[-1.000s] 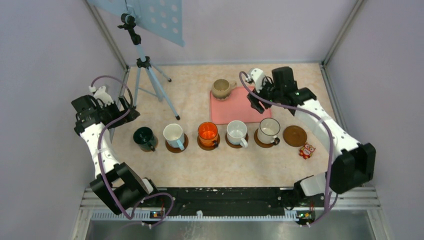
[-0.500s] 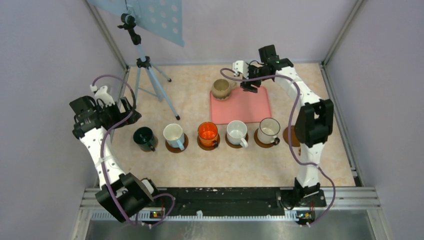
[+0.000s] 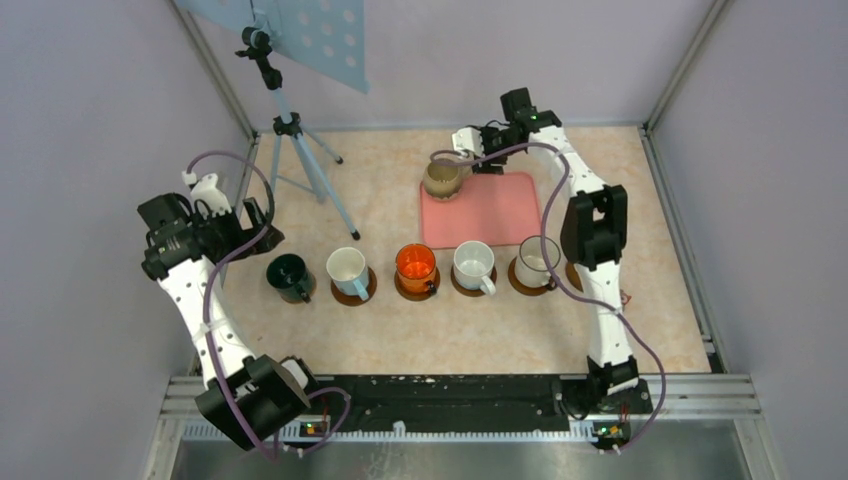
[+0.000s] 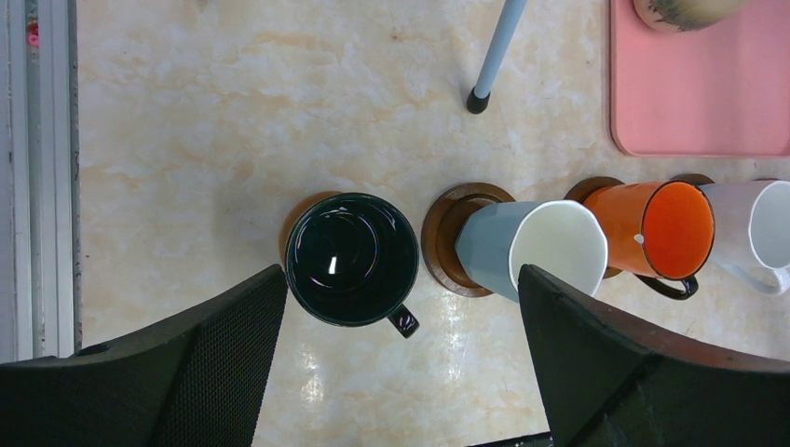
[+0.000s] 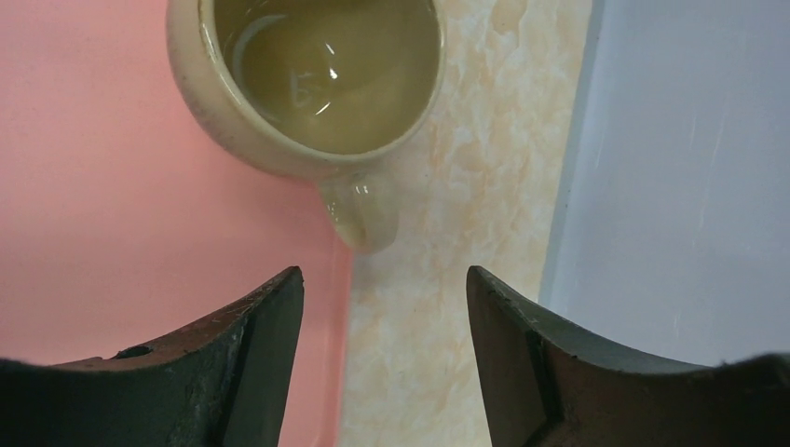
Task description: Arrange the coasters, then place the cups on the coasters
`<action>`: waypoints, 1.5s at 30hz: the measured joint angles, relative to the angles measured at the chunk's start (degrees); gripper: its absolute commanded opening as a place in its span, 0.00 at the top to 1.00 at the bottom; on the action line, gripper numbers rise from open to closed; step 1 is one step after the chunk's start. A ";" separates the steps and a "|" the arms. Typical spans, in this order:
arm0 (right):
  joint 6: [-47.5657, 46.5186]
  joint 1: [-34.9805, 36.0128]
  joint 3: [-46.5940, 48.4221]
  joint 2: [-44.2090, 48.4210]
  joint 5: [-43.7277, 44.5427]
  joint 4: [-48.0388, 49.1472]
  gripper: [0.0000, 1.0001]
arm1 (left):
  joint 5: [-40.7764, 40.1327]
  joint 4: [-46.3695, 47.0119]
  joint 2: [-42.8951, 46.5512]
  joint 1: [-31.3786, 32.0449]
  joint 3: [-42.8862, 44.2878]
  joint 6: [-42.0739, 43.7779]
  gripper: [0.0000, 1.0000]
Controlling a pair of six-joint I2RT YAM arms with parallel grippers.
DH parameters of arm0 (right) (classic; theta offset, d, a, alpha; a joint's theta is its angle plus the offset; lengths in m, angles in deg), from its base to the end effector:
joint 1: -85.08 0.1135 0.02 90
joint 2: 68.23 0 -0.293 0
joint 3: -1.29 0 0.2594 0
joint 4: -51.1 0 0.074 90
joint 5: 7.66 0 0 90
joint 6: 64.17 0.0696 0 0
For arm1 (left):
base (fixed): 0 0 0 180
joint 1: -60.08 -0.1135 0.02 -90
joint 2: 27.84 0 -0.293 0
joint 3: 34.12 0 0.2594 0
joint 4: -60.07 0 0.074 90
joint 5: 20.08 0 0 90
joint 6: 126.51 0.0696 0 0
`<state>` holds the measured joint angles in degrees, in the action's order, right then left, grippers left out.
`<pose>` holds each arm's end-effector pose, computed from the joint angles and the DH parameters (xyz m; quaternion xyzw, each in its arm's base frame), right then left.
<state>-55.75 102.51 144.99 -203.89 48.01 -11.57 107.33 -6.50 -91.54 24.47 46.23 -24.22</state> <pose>0.5249 0.2059 0.2474 -0.7505 0.5230 0.0841 0.3953 0.2051 0.0949 0.3516 -0.0722 0.8937 -0.1436 0.4189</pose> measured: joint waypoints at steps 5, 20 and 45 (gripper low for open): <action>-3.04 0.02 0.00 -2.05 -0.07 -0.17 0.37 | -1.22 -1.07 0.83 0.00 0.02 0.42 0.01; -7.69 1.11 -0.22 -3.72 0.35 -0.04 0.38 | -2.34 -0.98 0.98 0.00 0.00 0.76 0.01; 8.15 2.69 -7.96 -1.95 2.10 0.44 0.52 | -2.51 0.52 0.96 0.00 -1.55 0.74 0.01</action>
<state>-47.60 105.20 137.03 -205.83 50.11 -11.13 104.81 -5.97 -90.58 24.47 44.68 -23.47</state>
